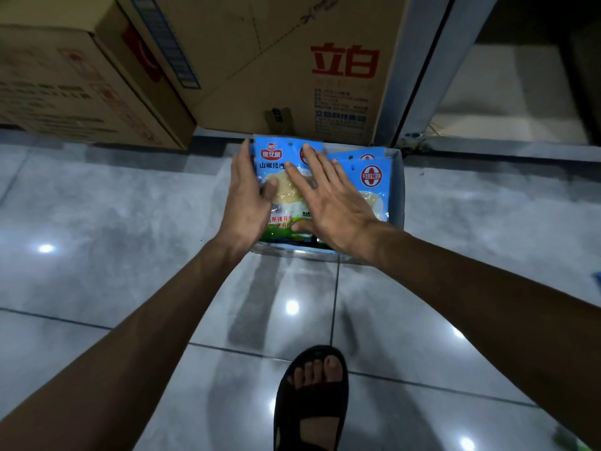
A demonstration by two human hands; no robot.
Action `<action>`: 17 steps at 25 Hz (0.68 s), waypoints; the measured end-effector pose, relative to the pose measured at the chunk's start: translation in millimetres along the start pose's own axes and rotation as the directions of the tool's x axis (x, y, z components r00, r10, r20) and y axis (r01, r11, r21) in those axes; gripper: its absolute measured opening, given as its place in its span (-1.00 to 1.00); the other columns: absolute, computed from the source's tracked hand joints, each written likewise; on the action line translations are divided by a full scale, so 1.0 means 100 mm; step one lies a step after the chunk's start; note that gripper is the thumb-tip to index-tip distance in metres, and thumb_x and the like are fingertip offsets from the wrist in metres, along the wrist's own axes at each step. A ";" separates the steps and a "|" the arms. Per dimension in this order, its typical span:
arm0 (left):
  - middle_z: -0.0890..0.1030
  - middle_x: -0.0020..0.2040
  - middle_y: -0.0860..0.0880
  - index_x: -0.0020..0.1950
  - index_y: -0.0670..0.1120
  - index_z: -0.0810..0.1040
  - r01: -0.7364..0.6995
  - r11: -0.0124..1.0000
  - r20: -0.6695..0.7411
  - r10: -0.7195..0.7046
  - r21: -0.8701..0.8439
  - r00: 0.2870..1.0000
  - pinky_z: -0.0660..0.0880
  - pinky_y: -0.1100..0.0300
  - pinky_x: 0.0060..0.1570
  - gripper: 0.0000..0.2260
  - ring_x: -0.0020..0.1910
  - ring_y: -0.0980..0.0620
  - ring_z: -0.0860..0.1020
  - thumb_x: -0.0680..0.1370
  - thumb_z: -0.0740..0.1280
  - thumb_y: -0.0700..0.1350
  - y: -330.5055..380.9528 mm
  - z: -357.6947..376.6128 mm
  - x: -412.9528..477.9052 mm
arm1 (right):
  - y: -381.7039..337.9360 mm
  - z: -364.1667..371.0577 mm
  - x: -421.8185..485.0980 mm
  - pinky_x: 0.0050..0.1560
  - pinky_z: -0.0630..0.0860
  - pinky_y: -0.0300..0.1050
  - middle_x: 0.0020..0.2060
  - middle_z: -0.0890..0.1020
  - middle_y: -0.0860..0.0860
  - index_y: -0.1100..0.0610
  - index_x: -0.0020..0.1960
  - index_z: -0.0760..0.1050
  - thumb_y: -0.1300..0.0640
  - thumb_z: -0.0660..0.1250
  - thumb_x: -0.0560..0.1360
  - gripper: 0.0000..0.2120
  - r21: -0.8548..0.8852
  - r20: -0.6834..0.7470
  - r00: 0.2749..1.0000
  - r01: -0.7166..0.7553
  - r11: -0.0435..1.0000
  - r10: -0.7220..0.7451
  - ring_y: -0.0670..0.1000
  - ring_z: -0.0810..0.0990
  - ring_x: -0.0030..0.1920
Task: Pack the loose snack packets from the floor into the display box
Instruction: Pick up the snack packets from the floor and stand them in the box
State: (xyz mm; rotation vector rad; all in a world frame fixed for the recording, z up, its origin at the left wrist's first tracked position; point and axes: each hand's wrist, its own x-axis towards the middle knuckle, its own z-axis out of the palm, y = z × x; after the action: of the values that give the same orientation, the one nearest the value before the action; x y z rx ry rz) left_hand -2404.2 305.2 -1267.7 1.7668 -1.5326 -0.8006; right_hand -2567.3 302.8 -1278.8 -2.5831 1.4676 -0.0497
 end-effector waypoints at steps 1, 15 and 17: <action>0.06 0.59 -0.11 0.59 -0.05 -0.01 -0.016 0.997 0.041 0.012 0.080 0.999 0.33 0.19 0.38 -0.38 0.51 0.05 0.20 0.62 0.25 -0.15 0.01 -0.01 -0.04 | -0.03 0.01 0.00 0.54 -0.04 0.14 0.55 -0.14 0.23 0.09 0.57 -0.18 -0.30 0.26 0.46 -0.05 -0.021 0.001 1.000 -0.009 1.000 0.009 0.23 -0.10 0.55; -0.16 0.60 -0.03 0.54 0.04 0.14 -0.144 0.948 0.297 0.056 0.283 0.953 0.39 0.18 0.24 -0.52 0.45 -0.08 0.32 0.64 0.18 0.01 -0.01 -0.06 -0.09 | 0.04 0.04 -0.06 0.53 -0.10 0.09 0.57 0.03 0.10 -0.06 0.57 -0.10 -0.12 0.09 0.62 -0.39 0.138 0.015 1.000 -0.021 0.990 0.019 0.11 -0.02 0.56; -0.24 0.59 -0.03 0.55 0.04 0.10 -0.148 0.949 0.325 0.052 0.278 0.944 0.38 0.13 0.32 -0.46 0.47 -0.09 0.30 0.62 0.23 0.04 -0.02 -0.06 -0.10 | 0.01 0.05 -0.05 0.53 -0.09 0.11 0.57 0.01 0.09 -0.07 0.57 -0.14 -0.14 0.07 0.62 -0.38 0.098 0.014 1.000 -0.014 0.995 0.013 0.10 -0.02 0.56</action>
State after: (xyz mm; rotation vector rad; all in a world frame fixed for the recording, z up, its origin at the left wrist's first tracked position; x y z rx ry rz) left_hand -2399.9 315.9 -1265.5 1.8157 -2.0315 -0.8662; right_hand -2570.4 306.5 -1283.4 -2.4909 1.4407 -0.0997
